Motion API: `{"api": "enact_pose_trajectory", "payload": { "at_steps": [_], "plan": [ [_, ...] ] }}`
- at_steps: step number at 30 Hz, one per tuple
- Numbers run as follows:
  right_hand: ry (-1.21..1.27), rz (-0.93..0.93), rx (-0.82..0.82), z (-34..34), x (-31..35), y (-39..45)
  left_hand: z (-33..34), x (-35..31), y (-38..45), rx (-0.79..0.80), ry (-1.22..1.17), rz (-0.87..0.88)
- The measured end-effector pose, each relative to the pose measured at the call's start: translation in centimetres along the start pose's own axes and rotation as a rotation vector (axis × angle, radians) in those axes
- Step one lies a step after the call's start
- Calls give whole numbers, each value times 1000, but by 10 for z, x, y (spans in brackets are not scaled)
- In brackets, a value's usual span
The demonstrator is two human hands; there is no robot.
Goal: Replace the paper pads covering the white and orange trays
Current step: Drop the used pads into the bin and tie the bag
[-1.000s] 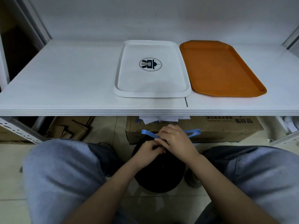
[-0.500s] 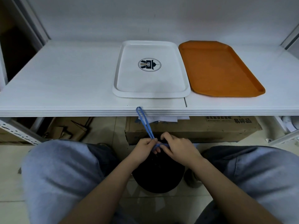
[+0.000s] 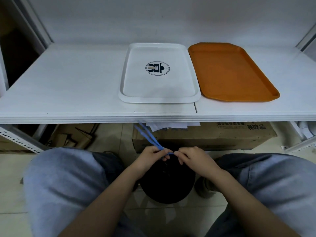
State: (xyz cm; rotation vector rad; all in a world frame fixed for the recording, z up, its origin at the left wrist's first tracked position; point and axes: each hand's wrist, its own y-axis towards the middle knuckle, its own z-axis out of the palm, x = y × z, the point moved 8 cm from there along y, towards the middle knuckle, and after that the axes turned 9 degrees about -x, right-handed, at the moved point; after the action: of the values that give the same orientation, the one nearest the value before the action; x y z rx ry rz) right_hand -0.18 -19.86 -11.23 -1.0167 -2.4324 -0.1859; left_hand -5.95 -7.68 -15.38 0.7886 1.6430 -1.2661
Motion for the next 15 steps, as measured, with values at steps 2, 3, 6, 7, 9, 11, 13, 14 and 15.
{"api": "enact_pose_trajectory", "payload": {
  "at_steps": [2,3,6,7,9,11,13,14,15],
  "plan": [
    [73,29,31,-4,3,-4,1,-2,-1,24,-13,11],
    [93,34,59,-4,4,-6,0,-4,0,22,-7,21],
    [233,114,145,1,2,-16,0,-7,2,23,28,58],
    [294,142,178,3,1,-18,1,-7,1,37,43,72],
    [396,159,272,9,3,-22,3,-8,1,60,71,99],
    [444,143,399,16,9,-28,3,-9,2,64,91,108],
    [416,129,504,22,11,-32,2,-10,3,69,99,108],
    [378,141,495,23,6,-30,1,-10,3,70,103,107],
    [328,164,415,22,-2,-25,0,-10,3,69,114,109]
  ]
}}
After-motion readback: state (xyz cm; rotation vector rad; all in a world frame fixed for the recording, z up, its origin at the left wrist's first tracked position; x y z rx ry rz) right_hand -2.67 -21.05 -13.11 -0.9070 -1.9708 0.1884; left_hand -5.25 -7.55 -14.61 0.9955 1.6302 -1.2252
